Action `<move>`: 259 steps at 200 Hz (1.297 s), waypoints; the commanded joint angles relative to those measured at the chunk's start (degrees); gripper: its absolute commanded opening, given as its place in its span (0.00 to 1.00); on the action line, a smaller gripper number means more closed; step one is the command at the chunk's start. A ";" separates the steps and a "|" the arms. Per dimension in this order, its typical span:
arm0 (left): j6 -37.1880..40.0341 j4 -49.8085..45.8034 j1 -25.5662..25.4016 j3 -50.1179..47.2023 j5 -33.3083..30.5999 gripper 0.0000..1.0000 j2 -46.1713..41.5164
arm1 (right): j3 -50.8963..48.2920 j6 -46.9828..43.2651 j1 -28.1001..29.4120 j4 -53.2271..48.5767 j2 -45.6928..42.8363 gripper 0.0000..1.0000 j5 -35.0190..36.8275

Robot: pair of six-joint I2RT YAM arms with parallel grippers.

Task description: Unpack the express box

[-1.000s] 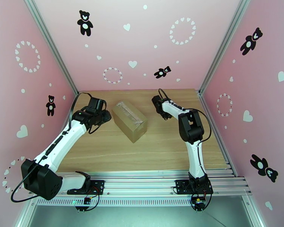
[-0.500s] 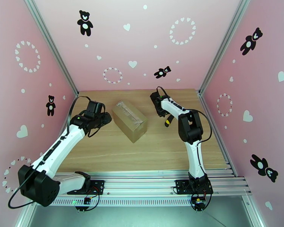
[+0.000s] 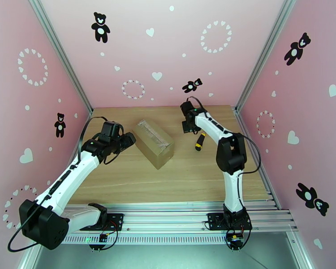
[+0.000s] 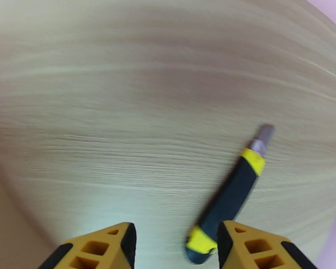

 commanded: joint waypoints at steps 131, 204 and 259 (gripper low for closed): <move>-3.36 4.75 -3.31 7.16 4.12 0.69 13.35 | -24.03 13.75 0.87 33.03 -15.57 0.64 -51.74; -2.88 3.51 -3.76 9.60 2.32 0.68 17.08 | -31.56 14.36 3.52 32.44 -20.42 0.64 -53.25; -2.57 2.52 -3.72 9.75 0.47 0.68 17.09 | -34.53 13.68 7.22 29.96 -23.36 0.63 -52.27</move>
